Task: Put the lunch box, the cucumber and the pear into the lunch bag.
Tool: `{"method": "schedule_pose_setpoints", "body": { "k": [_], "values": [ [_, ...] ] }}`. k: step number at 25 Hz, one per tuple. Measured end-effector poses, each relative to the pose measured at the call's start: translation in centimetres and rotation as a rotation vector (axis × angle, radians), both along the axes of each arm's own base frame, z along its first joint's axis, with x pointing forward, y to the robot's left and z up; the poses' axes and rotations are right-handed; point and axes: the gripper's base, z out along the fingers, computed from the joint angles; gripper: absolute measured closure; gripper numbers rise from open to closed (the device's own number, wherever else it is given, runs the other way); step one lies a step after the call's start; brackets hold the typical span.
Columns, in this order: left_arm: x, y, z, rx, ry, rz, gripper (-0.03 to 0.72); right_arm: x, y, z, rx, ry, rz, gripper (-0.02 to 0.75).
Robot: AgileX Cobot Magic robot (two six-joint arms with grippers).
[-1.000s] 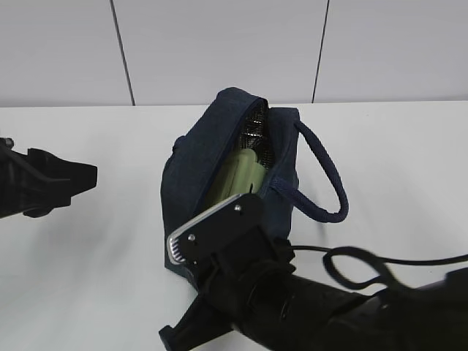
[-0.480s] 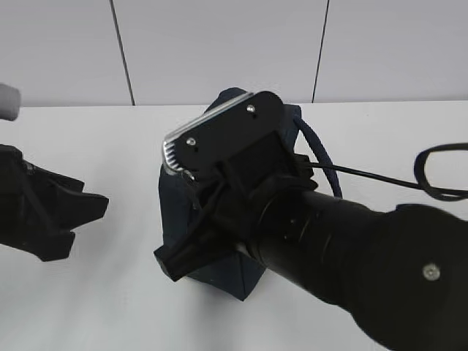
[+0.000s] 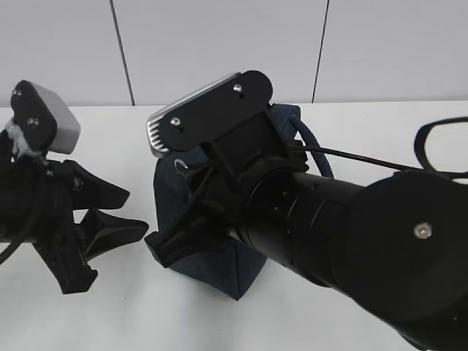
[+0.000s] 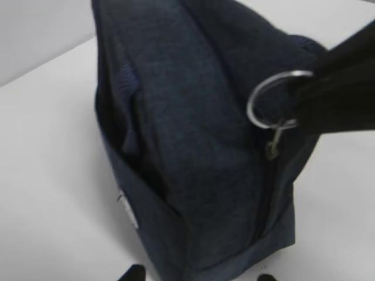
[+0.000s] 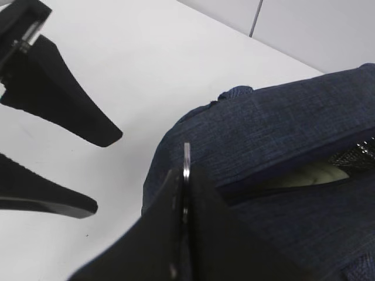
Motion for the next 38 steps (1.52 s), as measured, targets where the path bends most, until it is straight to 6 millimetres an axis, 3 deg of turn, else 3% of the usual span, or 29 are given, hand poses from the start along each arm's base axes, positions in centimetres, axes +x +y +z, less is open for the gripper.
{"method": "schedule_pose_setpoints", "body": {
  "k": [5, 13, 15, 17, 19, 21, 29, 38],
  "values": [
    [0.6, -0.7, -1.0, 0.007, -0.034, -0.083, 0.284, 0.0, 0.0, 0.0, -0.011, 0.003, 0.007, 0.732],
    [3.1, -2.1, -2.0, -0.069, 0.046, -0.061, 0.278, -0.1, 0.1, -0.1, -0.015, 0.011, 0.020, 0.732],
    [3.7, -2.5, -2.2, -0.082, 0.058, -0.073, 0.319, -0.1, 0.1, -0.1, -0.015, 0.012, 0.022, 0.732],
    [3.9, -2.8, -2.7, -0.095, 0.083, -0.089, 0.432, -0.2, 0.1, -0.1, -0.016, 0.012, 0.025, 0.732],
    [4.0, -3.1, -3.0, -0.107, 0.102, -0.103, 0.596, -0.2, 0.1, -0.1, -0.014, 0.015, 0.022, 0.732],
    [3.9, -3.2, -3.2, -0.118, 0.113, -0.114, 0.663, -0.1, 0.1, -0.1, -0.018, 0.011, 0.020, 0.732],
    [3.9, -3.2, -3.1, -0.124, 0.116, -0.116, 0.689, 0.9, 0.3, 1.7, -0.041, -0.057, -0.018, 0.732],
    [3.9, -3.3, -3.0, -0.144, 0.119, -0.116, 0.692, 5.6, -2.4, 3.7, 0.034, -0.002, -0.119, 0.732]
  ]
}}
